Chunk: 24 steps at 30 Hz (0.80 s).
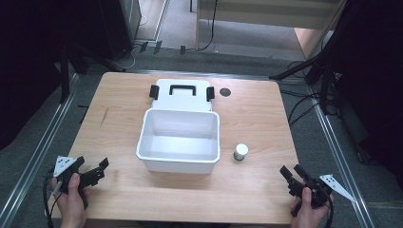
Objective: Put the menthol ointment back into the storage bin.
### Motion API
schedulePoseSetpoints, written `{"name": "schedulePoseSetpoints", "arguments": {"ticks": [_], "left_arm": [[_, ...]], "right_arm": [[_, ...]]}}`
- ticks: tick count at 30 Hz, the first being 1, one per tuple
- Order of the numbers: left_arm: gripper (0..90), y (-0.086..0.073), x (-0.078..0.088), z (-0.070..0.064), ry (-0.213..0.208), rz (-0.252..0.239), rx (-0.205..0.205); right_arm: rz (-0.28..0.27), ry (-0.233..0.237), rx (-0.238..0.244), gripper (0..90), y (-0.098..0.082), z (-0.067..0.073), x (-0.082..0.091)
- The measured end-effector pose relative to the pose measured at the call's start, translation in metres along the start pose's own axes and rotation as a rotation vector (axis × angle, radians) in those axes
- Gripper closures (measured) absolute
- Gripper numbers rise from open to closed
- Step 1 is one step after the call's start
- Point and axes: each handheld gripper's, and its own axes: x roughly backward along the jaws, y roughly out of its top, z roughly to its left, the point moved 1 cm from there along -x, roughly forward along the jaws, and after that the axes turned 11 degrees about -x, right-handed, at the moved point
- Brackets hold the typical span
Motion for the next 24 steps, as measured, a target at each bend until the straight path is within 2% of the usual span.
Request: {"name": "schedulePoseSetpoints", "arguments": {"ticks": [3,5,6,7,9,11,12,13,14,15,16,17,19,20,21,23,24], "left_arm": [[7.3,0.0,0.001,0.0,-0.002,-0.004,-0.003],[7.3,0.0,0.001,0.0,-0.001,-0.003,-0.003],[7.3,0.0,0.001,0.0,-0.001,-0.003,-0.003],[7.3,0.0,0.0,-0.001,0.0,-0.004,-0.004],[7.3,0.0,0.0,-0.001,0.0,-0.002,-0.009],[7.3,0.0,0.0,-0.001,0.0,0.006,-0.014],[7.3,0.0,0.0,-0.001,0.0,0.006,-0.014],[7.3,0.001,0.0,-0.001,0.002,0.009,-0.015],[7.3,0.001,0.0,-0.001,0.002,0.009,-0.015],[7.3,0.0,0.0,-0.001,0.0,0.009,-0.013],[7.3,0.0,0.0,-0.001,0.0,0.009,-0.013],[7.3,0.0,0.0,-0.001,0.0,0.008,-0.008],[7.3,0.0,0.0,0.0,-0.001,0.003,-0.004],[7.3,0.0,0.0,0.0,-0.001,0.003,-0.004],[7.3,0.0,-0.001,0.0,-0.002,0.003,-0.004],[7.3,0.001,-0.001,0.0,-0.002,0.004,-0.004],[7.3,0.001,-0.001,0.0,-0.002,0.004,-0.004]], "right_arm": [[0.013,-0.004,0.006,22.5,0.0,0.0,-0.002],[0.052,-0.007,0.023,23.7,0.001,0.002,-0.004],[0.052,-0.007,0.023,23.7,0.001,0.002,-0.004],[0.078,-0.036,0.064,27.3,0.001,0.006,-0.006],[0.113,-0.045,0.084,27.6,0.002,0.009,-0.008],[0.174,-0.06,0.116,27.4,0.002,0.013,-0.012],[0.174,-0.06,0.116,27.4,0.002,0.013,-0.012],[0.258,-0.09,0.183,26.9,0.003,0.019,-0.017],[0.258,-0.09,0.183,26.9,0.003,0.019,-0.017],[0.332,-0.133,0.251,26.9,0.005,0.026,-0.021],[0.332,-0.133,0.251,26.9,0.005,0.026,-0.021],[0.41,-0.155,0.3,26.7,0.009,0.033,-0.025],[0.476,-0.167,0.328,25.5,0.013,0.038,-0.028],[0.476,-0.167,0.328,25.5,0.013,0.038,-0.028],[0.572,-0.149,0.361,24.5,0.017,0.046,-0.032],[0.65,-0.158,0.403,22.0,0.019,0.052,-0.035],[0.65,-0.158,0.403,22.0,0.019,0.052,-0.035]]}}
